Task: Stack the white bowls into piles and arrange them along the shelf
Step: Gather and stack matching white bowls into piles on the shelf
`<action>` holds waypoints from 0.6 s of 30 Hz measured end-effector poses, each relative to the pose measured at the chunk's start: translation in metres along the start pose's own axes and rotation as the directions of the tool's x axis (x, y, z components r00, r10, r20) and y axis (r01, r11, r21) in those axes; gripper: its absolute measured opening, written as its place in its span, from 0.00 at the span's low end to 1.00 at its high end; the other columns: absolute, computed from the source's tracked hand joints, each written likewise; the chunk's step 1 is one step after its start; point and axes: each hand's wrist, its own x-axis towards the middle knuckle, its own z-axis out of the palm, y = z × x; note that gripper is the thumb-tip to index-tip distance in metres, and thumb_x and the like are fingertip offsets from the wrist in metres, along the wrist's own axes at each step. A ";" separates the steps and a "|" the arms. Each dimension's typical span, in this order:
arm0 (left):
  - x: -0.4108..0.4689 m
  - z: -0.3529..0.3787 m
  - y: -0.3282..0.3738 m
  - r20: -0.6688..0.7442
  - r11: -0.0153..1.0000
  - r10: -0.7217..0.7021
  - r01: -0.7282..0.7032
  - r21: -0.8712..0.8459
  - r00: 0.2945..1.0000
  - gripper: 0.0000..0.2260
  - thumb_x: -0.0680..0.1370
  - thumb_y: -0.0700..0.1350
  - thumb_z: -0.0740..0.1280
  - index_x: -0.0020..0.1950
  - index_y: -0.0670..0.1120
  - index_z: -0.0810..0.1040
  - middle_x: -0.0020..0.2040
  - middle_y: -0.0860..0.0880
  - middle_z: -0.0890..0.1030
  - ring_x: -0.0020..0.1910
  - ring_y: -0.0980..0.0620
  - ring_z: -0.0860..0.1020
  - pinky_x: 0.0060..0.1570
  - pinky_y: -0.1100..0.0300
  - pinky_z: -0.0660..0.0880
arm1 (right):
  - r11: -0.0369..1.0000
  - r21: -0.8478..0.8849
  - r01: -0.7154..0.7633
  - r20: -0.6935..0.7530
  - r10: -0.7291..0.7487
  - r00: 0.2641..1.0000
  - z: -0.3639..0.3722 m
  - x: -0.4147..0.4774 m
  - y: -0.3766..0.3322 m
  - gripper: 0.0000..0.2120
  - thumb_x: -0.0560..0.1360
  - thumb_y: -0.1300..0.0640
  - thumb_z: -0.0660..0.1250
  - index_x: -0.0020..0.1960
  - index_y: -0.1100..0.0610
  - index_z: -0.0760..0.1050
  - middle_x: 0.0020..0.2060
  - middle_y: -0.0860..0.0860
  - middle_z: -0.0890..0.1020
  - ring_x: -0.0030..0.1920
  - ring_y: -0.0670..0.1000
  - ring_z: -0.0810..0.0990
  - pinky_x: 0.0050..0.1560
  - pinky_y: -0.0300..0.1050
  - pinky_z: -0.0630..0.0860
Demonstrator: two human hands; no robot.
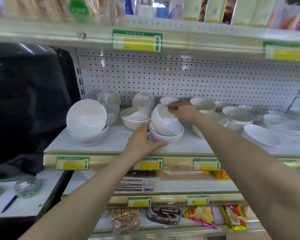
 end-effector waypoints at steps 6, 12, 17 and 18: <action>0.008 0.008 0.002 -0.024 0.999 -0.001 0.000 -0.053 1.000 0.36 0.63 0.62 0.77 0.67 0.57 0.69 0.61 0.57 0.79 0.56 0.54 0.77 0.51 0.58 0.72 | 0.992 -0.128 -0.002 0.054 0.009 0.998 -0.009 0.002 0.001 0.12 0.81 0.59 0.57 0.57 0.59 0.79 0.56 0.56 0.81 0.53 0.56 0.76 0.53 0.47 0.72; 0.009 0.009 0.001 -0.040 0.997 0.028 -0.031 -0.075 0.999 0.36 0.63 0.61 0.77 0.68 0.57 0.68 0.61 0.58 0.78 0.54 0.56 0.76 0.50 0.60 0.71 | 0.969 -0.235 -0.080 0.113 0.109 0.988 -0.011 -0.003 0.003 0.15 0.82 0.55 0.57 0.60 0.60 0.79 0.58 0.57 0.80 0.58 0.58 0.77 0.59 0.50 0.75; 0.010 0.010 -0.001 -0.038 0.996 0.028 -0.031 -0.083 0.999 0.36 0.63 0.61 0.77 0.68 0.57 0.69 0.60 0.59 0.78 0.53 0.56 0.76 0.49 0.60 0.70 | 0.957 -0.267 -0.114 0.128 0.152 0.980 -0.009 -0.002 0.002 0.15 0.81 0.53 0.58 0.60 0.58 0.79 0.59 0.55 0.79 0.58 0.57 0.76 0.63 0.53 0.74; 0.010 0.010 -0.002 -0.036 0.996 0.030 -0.033 -0.082 0.999 0.36 0.63 0.61 0.77 0.68 0.57 0.69 0.60 0.59 0.78 0.53 0.56 0.76 0.49 0.60 0.70 | 0.956 -0.267 -0.120 0.126 0.158 0.979 -0.010 -0.003 0.002 0.14 0.81 0.53 0.58 0.60 0.57 0.79 0.59 0.55 0.79 0.58 0.57 0.76 0.63 0.54 0.73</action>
